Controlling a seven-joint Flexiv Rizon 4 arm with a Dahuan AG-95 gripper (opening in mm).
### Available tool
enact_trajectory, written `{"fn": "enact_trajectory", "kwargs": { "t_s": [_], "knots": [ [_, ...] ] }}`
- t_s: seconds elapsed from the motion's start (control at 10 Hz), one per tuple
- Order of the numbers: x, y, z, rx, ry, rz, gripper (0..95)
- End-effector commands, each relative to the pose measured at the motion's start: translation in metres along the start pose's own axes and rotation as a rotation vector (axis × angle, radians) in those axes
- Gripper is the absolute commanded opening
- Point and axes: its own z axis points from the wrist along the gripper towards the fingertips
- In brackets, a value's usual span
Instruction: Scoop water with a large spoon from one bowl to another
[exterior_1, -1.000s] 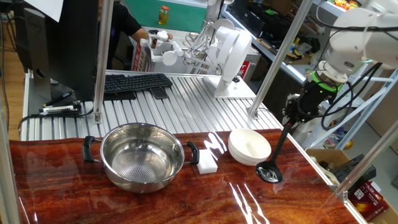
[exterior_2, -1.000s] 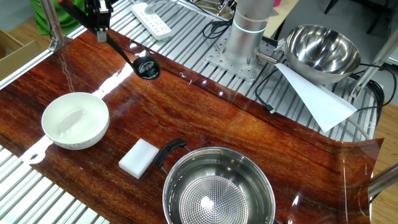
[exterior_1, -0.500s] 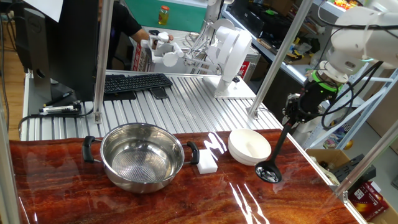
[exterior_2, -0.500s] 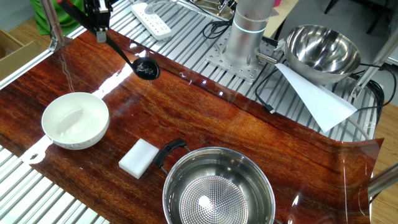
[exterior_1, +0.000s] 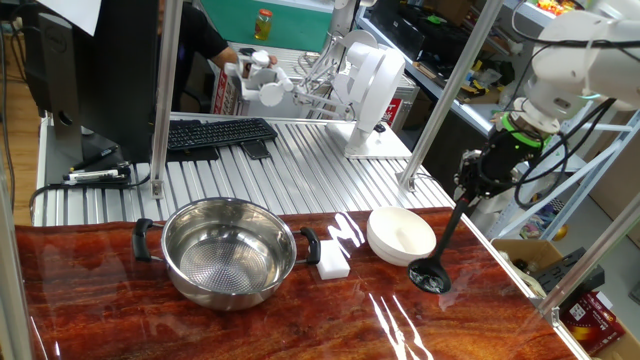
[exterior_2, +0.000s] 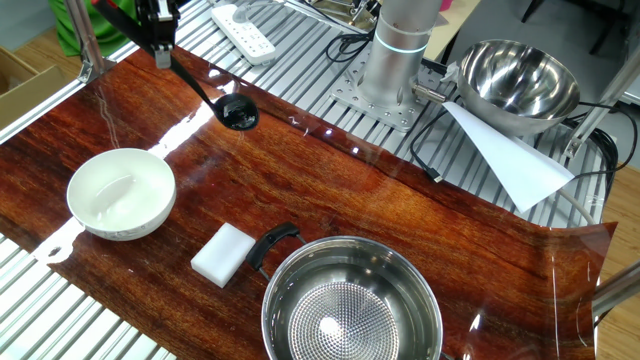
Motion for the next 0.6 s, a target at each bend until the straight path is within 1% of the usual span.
{"fn": "enact_trajectory", "kwargs": {
  "t_s": [0.1,0.3,0.4,0.6],
  "knots": [
    [-0.003,0.01,0.0,0.007,-0.002,0.024,0.0],
    [-0.01,0.025,0.001,0.008,0.002,0.053,0.0],
    [-0.016,0.038,0.001,0.012,0.005,0.072,0.0],
    [-0.024,0.052,0.0,0.021,0.009,0.082,0.0]
  ]
}}
